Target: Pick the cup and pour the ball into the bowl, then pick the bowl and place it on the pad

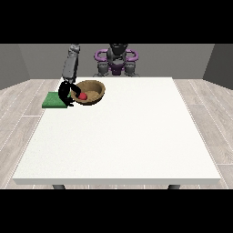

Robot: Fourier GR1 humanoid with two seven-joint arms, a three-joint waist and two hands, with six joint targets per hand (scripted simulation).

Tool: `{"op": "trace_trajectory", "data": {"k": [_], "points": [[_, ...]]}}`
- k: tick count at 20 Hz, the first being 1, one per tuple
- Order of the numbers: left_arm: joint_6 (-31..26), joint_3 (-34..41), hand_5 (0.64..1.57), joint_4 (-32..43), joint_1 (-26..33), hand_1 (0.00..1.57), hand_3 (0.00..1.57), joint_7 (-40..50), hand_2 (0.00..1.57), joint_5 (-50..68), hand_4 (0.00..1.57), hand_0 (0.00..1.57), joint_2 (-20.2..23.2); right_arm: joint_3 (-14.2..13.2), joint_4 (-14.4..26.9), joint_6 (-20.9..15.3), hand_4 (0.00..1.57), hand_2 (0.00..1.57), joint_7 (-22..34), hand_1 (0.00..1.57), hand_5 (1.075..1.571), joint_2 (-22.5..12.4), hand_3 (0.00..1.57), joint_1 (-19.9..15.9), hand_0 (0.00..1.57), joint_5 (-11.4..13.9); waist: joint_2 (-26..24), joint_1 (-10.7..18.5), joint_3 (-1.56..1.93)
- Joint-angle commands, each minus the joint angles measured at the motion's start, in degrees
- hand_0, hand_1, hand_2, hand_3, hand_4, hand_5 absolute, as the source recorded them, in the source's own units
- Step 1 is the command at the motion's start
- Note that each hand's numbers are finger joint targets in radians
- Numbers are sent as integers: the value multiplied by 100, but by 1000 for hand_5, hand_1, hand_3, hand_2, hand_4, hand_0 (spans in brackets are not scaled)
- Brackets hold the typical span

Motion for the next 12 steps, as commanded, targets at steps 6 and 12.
{"op": "trace_trajectory", "data": {"k": [6, 12], "points": [[-233, 225, 1541, 558, 342, 0, 0, -459, 0, -118, 1203, 0, 320, 44, 3, 457, 1085, 1571, 1881, 1571, 1568, -2126, 679, -588, 1571, 384, -56, -544, 2], [-412, 607, 1542, 1098, 778, 0, 0, -1009, 0, -156, 1203, 0, 746, -33, 48, 940, 1123, 1571, 1856, 1571, 1568, -2274, 381, -500, 1571, 276, -8, -970, 5]]}}
